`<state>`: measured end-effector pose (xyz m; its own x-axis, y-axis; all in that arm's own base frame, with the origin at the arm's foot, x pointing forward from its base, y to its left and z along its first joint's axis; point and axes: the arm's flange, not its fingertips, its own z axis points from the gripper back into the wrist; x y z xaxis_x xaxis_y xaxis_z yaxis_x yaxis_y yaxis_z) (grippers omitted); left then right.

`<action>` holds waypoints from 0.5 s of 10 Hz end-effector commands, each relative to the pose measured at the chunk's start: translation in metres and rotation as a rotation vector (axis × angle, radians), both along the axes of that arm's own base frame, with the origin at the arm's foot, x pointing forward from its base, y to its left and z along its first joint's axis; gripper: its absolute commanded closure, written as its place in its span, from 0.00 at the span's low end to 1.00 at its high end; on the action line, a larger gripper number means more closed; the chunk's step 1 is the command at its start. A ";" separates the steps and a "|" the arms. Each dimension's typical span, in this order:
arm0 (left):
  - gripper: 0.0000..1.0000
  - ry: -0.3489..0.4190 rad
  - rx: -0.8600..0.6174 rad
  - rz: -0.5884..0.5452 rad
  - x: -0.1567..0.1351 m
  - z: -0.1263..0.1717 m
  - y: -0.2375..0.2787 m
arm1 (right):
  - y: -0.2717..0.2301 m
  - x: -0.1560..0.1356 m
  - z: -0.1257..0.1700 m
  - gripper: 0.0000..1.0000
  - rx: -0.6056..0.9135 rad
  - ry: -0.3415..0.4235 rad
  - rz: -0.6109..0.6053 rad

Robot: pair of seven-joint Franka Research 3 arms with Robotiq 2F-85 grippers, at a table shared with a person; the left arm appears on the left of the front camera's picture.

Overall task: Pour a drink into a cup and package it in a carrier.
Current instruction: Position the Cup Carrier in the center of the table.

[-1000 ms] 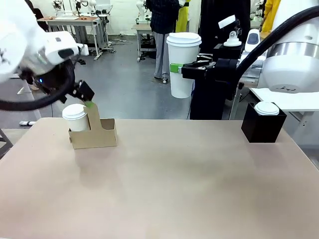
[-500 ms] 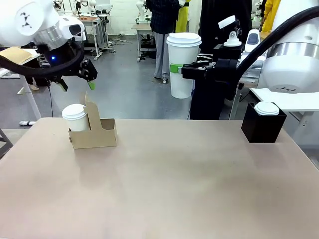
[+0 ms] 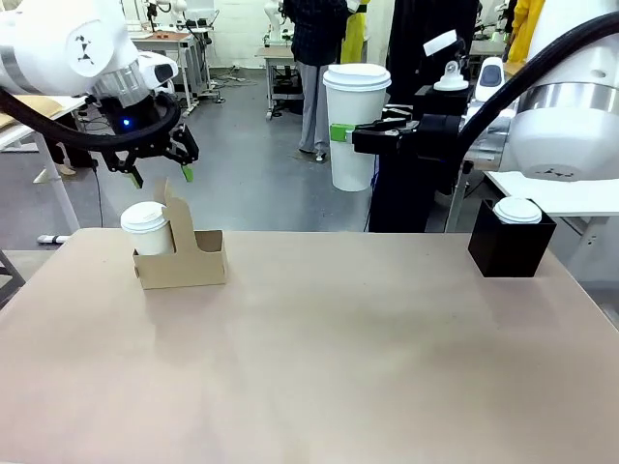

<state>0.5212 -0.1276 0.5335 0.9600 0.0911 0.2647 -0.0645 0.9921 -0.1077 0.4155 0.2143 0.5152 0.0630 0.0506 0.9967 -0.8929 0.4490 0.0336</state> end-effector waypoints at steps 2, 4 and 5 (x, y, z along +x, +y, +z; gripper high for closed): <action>0.00 -0.028 -0.003 0.002 -0.003 0.010 0.003 | 0.002 0.000 0.002 0.19 0.010 -0.003 0.002; 0.00 -0.028 -0.003 0.002 -0.003 0.010 0.003 | 0.002 0.000 0.002 0.19 0.010 -0.003 0.002; 0.00 -0.028 -0.003 0.002 -0.003 0.010 0.003 | 0.002 0.000 0.002 0.19 0.010 -0.003 0.002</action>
<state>0.5188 -0.1268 0.5424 0.9546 0.0926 0.2830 -0.0632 0.9918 -0.1114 0.4155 0.2143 0.5152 0.0630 0.0506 0.9967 -0.8929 0.4490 0.0336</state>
